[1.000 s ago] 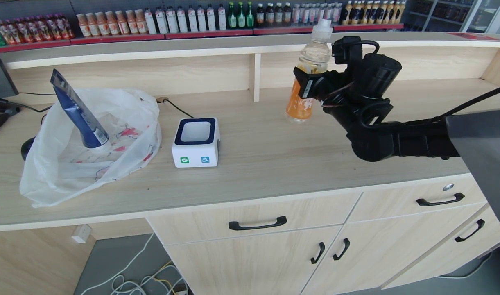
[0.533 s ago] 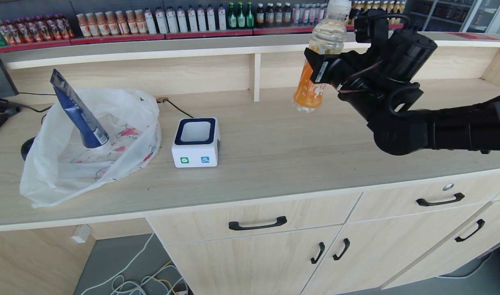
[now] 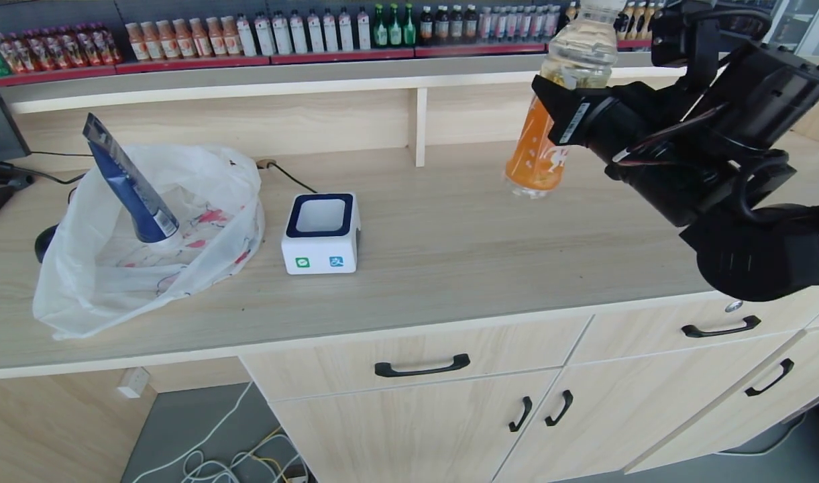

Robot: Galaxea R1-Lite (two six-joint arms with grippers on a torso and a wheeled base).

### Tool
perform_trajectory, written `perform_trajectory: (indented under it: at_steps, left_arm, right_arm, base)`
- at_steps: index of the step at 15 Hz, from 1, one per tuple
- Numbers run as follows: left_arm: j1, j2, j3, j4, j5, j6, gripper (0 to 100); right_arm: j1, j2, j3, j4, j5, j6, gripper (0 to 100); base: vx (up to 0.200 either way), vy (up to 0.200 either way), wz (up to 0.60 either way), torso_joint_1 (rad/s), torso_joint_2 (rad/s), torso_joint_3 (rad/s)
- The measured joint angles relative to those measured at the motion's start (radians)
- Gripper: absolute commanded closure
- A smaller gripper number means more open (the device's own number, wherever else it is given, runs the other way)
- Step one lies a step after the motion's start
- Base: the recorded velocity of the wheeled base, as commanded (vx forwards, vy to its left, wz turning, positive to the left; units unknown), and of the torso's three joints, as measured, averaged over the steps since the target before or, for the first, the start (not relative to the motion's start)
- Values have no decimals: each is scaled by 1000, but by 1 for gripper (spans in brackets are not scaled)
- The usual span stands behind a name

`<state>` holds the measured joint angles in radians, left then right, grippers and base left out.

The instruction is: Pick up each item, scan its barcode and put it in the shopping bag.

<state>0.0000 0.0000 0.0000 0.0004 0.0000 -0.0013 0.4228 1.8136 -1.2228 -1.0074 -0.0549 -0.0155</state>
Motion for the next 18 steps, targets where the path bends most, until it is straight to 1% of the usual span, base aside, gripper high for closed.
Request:
perform_trajectory:
  at_steps: [2, 7, 13, 18]
  left_arm:
    - [0, 0, 0, 0, 0, 0, 0]
    - [0, 0, 0, 0, 0, 0, 0]
    - [0, 0, 0, 0, 0, 0, 0]
    - [0, 0, 0, 0, 0, 0, 0]
  right_arm:
    - [16, -89, 137, -29, -3, -3, 100]
    - [63, -311, 366, -46, -6, -58, 100]
    - [116, -473, 487, -47, -9, -93, 100]
    - [164, -609, 657, -46, -10, -136, 100]
  base:
    - [0, 0, 0, 0, 0, 0]
    - [0, 0, 0, 0, 0, 0]
    - [0, 0, 0, 0, 0, 0]
    - [0, 0, 0, 0, 0, 0]
